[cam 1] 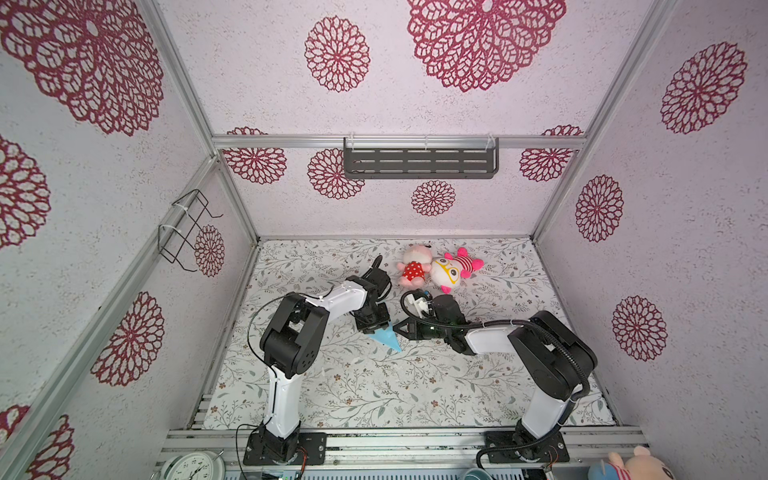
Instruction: Fold a paper plane with a square sheet of paper (pick it up from the middle)
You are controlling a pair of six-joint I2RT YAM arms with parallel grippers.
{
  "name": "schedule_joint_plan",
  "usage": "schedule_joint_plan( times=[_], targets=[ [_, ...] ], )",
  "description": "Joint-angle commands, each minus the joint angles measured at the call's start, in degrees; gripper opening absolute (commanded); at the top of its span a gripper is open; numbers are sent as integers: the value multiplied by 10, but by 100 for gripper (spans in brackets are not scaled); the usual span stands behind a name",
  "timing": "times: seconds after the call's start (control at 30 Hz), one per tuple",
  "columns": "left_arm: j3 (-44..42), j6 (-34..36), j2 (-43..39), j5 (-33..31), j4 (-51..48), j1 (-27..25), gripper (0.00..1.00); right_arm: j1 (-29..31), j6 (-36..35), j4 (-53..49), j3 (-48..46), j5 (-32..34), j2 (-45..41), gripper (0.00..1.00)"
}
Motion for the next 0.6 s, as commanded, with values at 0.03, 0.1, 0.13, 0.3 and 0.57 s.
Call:
schedule_joint_plan(
  times=[0.03, 0.1, 0.13, 0.3, 0.57],
  targets=[
    [-62, 8, 131, -54, 1, -6, 39, 12, -21, -11, 10, 0, 4, 11],
    [-63, 9, 137, -54, 3, -6, 40, 16, -19, -9, 10, 0, 9, 10],
    [-63, 8, 140, -53, 4, -6, 40, 18, -19, -10, 11, -2, 12, 10],
    [-62, 8, 149, -54, 4, -5, 39, 21, -18, -16, 22, -11, 33, 8],
    [-59, 10, 159, -55, 3, -5, 38, 20, -19, -40, 25, 12, 45, 7]
  ],
)
